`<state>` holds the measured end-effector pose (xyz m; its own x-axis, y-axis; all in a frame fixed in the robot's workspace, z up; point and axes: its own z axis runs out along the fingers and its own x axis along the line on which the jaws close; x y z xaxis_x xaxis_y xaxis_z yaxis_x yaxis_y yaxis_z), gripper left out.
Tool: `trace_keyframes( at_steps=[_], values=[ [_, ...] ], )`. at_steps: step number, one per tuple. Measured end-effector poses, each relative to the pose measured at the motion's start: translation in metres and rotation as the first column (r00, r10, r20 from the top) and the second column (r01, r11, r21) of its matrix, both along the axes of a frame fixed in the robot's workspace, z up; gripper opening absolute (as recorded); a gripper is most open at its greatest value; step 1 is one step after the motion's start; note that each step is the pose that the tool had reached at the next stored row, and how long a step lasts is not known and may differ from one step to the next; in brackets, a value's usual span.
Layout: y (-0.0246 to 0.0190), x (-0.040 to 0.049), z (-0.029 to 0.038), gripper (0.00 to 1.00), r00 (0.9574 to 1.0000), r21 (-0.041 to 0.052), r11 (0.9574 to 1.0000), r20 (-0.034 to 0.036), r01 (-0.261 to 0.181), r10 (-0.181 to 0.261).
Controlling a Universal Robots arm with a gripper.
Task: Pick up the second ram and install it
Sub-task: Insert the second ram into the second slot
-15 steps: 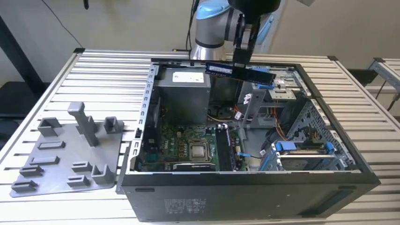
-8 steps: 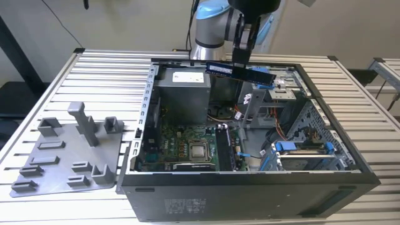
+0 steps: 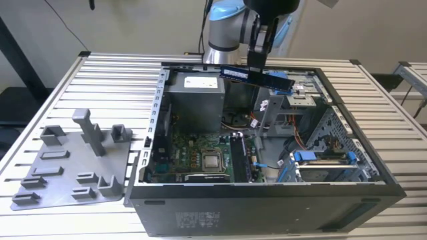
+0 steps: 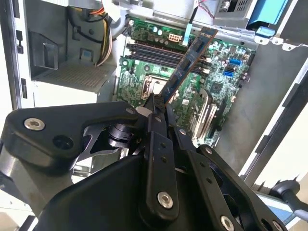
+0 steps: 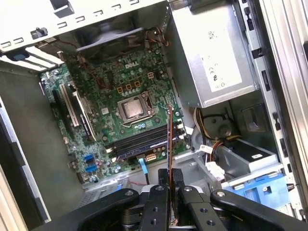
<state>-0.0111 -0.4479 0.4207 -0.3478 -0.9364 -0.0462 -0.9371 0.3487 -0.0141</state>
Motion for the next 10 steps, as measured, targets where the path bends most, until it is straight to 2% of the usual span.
trace_keyframes(
  at_steps=[10],
  values=[
    [0.0, 0.0, 0.0, 0.14, 0.9998, 0.0003, 0.9998, 0.0, 0.018, -0.018]
  ],
)
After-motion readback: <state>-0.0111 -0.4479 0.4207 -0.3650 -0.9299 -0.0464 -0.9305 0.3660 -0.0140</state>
